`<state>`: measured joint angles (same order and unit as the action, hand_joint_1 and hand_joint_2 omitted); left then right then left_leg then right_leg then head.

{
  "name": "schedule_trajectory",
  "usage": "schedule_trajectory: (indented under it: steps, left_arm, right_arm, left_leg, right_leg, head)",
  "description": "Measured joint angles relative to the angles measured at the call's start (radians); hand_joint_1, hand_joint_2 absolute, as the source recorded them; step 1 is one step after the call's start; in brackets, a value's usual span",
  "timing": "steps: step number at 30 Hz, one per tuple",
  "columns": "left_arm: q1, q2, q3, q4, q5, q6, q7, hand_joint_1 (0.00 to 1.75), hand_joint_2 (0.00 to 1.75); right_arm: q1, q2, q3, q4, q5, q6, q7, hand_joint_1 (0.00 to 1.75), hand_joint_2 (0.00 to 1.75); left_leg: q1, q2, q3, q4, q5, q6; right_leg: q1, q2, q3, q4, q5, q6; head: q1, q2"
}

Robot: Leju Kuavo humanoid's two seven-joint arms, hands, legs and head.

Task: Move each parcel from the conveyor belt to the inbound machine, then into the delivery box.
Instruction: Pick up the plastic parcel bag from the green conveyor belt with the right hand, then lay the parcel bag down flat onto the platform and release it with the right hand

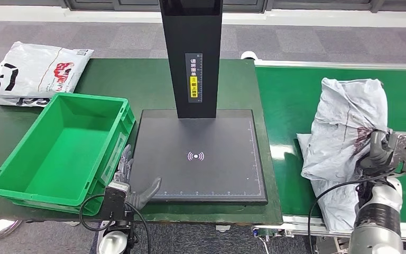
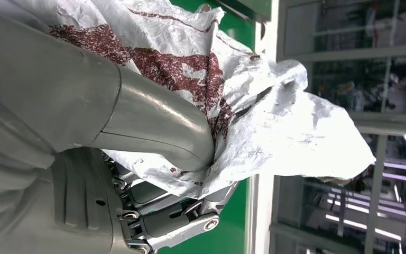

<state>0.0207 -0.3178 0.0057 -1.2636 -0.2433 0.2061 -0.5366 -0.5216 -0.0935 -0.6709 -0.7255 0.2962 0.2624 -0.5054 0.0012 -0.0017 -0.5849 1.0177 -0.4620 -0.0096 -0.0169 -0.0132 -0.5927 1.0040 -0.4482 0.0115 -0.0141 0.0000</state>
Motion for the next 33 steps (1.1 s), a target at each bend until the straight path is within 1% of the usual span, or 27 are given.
schedule_trajectory:
  steps: [4, 6, 8, 10, 14, 18, 20, 23, 28, 33]
  left_arm:
    - [0.003, 0.0, 0.0, -0.003, 0.002, 0.002, 0.0, 0.0, 1.75]
    - [0.003, 0.0, 0.0, -0.005, 0.002, 0.003, 0.0, 0.0, 1.75]
    - [0.003, 0.0, 0.0, -0.006, 0.002, 0.003, 0.0, 0.0, 1.75]
    - [0.003, -0.001, 0.0, -0.006, 0.003, 0.004, 0.0, 0.0, 1.75]
    - [0.003, -0.002, 0.0, -0.006, 0.003, 0.004, 0.0, 0.0, 1.75]
    - [0.003, -0.003, 0.0, -0.005, 0.004, -0.002, 0.003, 0.0, 1.75]
    - [0.003, -0.003, 0.0, -0.004, 0.005, -0.003, 0.007, 0.0, 1.75]
    - [0.003, -0.003, 0.0, -0.006, 0.01, -0.001, 0.01, 0.0, 1.75]
    - [0.004, -0.003, 0.0, -0.011, 0.022, 0.006, 0.012, 0.0, 1.75]
    - [0.006, -0.003, 0.0, -0.022, 0.027, 0.012, 0.012, 0.0, 1.75]
  right_arm:
    - [0.001, 0.008, 0.0, -0.023, -0.033, -0.042, 0.016, 1.75, 1.75]
    - [-0.001, 0.018, 0.003, -0.03, -0.025, -0.058, 0.028, 1.75, 1.75]
    - [-0.009, 0.039, 0.02, -0.031, 0.001, -0.073, 0.034, 1.75, 1.75]
    - [-0.023, 0.068, 0.057, -0.028, 0.032, -0.087, 0.037, 1.75, 1.75]
    - [-0.054, 0.135, 0.158, -0.022, 0.063, -0.112, 0.049, 1.75, 1.75]
    - [-0.059, 0.201, 0.264, -0.022, 0.076, -0.087, 0.085, 1.75, 1.75]
    - [-0.059, 0.242, 0.335, -0.019, 0.084, -0.083, 0.098, 1.75, 1.75]
    - [-0.06, 0.296, 0.452, -0.001, 0.071, -0.107, 0.105, 1.75, 1.75]
    - [-0.094, 0.348, 0.611, 0.053, -0.001, -0.138, 0.136, 1.75, 1.75]
    - [-0.13, 0.383, 0.7, 0.106, -0.026, -0.138, 0.148, 1.75, 1.75]
  left_leg:
    - [0.0, 0.0, 0.0, 0.0, 0.0, 0.0]
    - [0.0, 0.0, -0.001, 0.0, 0.0, 0.0]
    - [0.0, 0.001, -0.002, -0.001, 0.0, 0.0]
    - [0.0, 0.002, -0.002, -0.001, 0.0, -0.001]
    - [0.002, 0.002, 0.0, -0.001, 0.002, -0.003]
    - [0.003, 0.001, 0.0, -0.001, 0.003, -0.004]
    - [0.003, 0.005, 0.0, -0.001, 0.003, -0.004]
    - [0.003, 0.007, -0.001, -0.002, 0.003, -0.005]
    - [0.004, 0.005, -0.002, -0.002, 0.004, -0.006]
    - [0.004, 0.005, -0.002, -0.002, 0.004, -0.006]
  right_leg:
    - [0.0, 0.0, 0.0, 0.0, 0.0, 0.0]
    - [0.0, 0.0, 0.0, 0.0, 0.0, 0.0]
    - [0.0, 0.0, 0.001, 0.001, 0.0, 0.0]
    - [0.0, 0.002, 0.0, 0.001, 0.0, 0.0]
    - [0.002, 0.002, -0.001, 0.001, 0.001, -0.002]
    - [0.003, 0.001, -0.001, 0.002, 0.001, -0.002]
    - [0.003, 0.005, -0.003, 0.002, 0.002, -0.003]
    - [0.003, 0.008, -0.005, 0.002, 0.002, -0.004]
    - [0.003, 0.005, -0.005, 0.002, 0.002, -0.004]
    - [0.003, 0.005, -0.005, 0.002, 0.002, -0.004]
  head:
    - [0.0, 0.0]
    - [0.0, 0.0]
    - [0.0, 0.0]
    - [0.0, 0.0]
    - [0.0, 0.0]
    - [0.0, 0.0]
    - [0.0, 0.0]
    - [0.0, 0.0]
    - [0.0, 0.0]
    - [0.0, 0.0]
